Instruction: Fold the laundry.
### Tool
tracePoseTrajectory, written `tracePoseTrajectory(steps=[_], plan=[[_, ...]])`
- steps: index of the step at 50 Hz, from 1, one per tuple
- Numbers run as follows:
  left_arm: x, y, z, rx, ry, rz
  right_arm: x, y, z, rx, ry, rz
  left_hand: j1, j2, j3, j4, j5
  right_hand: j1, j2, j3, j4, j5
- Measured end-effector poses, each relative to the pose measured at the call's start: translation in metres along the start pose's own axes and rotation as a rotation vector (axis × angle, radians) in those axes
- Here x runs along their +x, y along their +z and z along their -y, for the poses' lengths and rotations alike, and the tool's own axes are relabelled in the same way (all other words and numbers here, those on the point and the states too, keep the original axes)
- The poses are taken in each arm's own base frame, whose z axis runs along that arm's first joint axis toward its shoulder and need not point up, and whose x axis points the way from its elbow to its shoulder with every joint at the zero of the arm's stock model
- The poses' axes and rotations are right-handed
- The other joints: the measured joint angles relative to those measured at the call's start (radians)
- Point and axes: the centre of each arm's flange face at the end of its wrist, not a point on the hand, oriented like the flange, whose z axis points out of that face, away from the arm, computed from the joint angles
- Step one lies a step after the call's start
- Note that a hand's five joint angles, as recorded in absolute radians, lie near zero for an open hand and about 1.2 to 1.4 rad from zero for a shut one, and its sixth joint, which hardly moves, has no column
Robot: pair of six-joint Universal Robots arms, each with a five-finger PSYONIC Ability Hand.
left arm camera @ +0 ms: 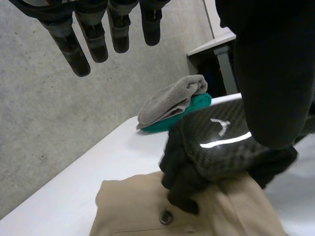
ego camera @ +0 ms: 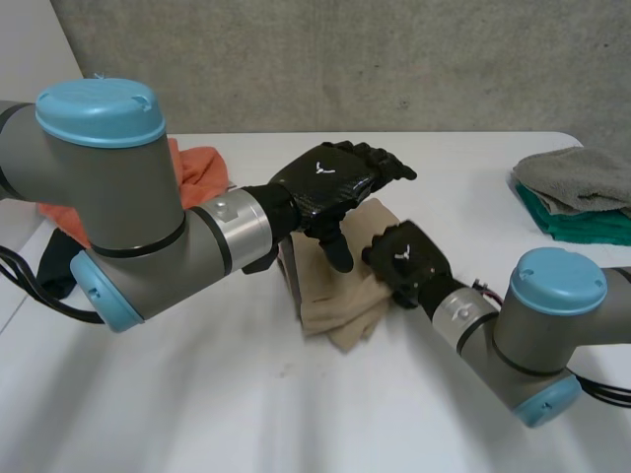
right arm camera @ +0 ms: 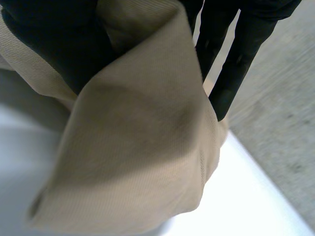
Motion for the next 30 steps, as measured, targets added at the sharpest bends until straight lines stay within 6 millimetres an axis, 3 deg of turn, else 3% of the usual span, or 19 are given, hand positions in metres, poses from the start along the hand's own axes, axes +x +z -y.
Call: tracePoseTrajectory(steps=[2, 9, 15, 18, 19, 20, 23, 25, 30], plan=[[-0.001, 0.000, 0.001, 0.003, 0.002, 0.004, 0.003, 0.002, 0.003, 0.015, -0.006, -0.011, 0.000, 0.000, 0.000, 0.000, 0.000, 0.007, 0.000, 0.000, 0.000, 0.000], [-0.007, -0.003, 0.014, 0.042, 0.028, 0.052, 0.048, 0.020, 0.033, 0.147, -0.046, -0.136, 0.000, 0.000, 0.000, 0.000, 0.000, 0.023, 0.000, 0.000, 0.000, 0.000], [-0.013, -0.007, 0.031, 0.101, 0.054, 0.095, 0.133, 0.031, 0.047, 0.242, -0.029, -0.310, 0.000, 0.000, 0.000, 0.000, 0.000, 0.024, 0.000, 0.000, 0.005, 0.000], [-0.014, -0.008, 0.037, 0.124, 0.052, 0.103, 0.191, 0.031, 0.047, 0.306, -0.016, -0.419, 0.000, 0.000, 0.000, 0.000, 0.000, 0.024, 0.000, 0.000, 0.008, 0.000], [-0.014, -0.008, 0.038, 0.126, 0.052, 0.103, 0.196, 0.031, 0.046, 0.312, -0.015, -0.428, 0.000, 0.000, 0.000, 0.000, 0.000, 0.024, 0.000, 0.000, 0.008, 0.001], [-0.014, -0.009, 0.040, 0.134, 0.048, 0.104, 0.226, 0.028, 0.041, 0.345, -0.015, -0.480, 0.000, 0.000, 0.000, 0.000, 0.000, 0.024, 0.000, 0.000, 0.009, 0.010], [-0.014, -0.009, 0.042, 0.141, 0.042, 0.104, 0.268, 0.022, 0.026, 0.390, -0.021, -0.544, 0.000, 0.000, 0.000, 0.000, 0.000, 0.024, 0.000, 0.000, 0.010, 0.013], [-0.014, -0.009, 0.042, 0.142, 0.038, 0.103, 0.303, 0.015, 0.004, 0.414, -0.026, -0.586, 0.000, 0.000, 0.000, 0.000, 0.000, 0.024, 0.003, 0.011, 0.011, 0.014], [-0.013, -0.008, 0.039, 0.137, 0.033, 0.099, 0.349, 0.000, -0.054, 0.405, -0.001, -0.620, 0.000, 0.000, 0.000, 0.000, 0.000, 0.024, 0.009, 0.024, 0.016, 0.014]])
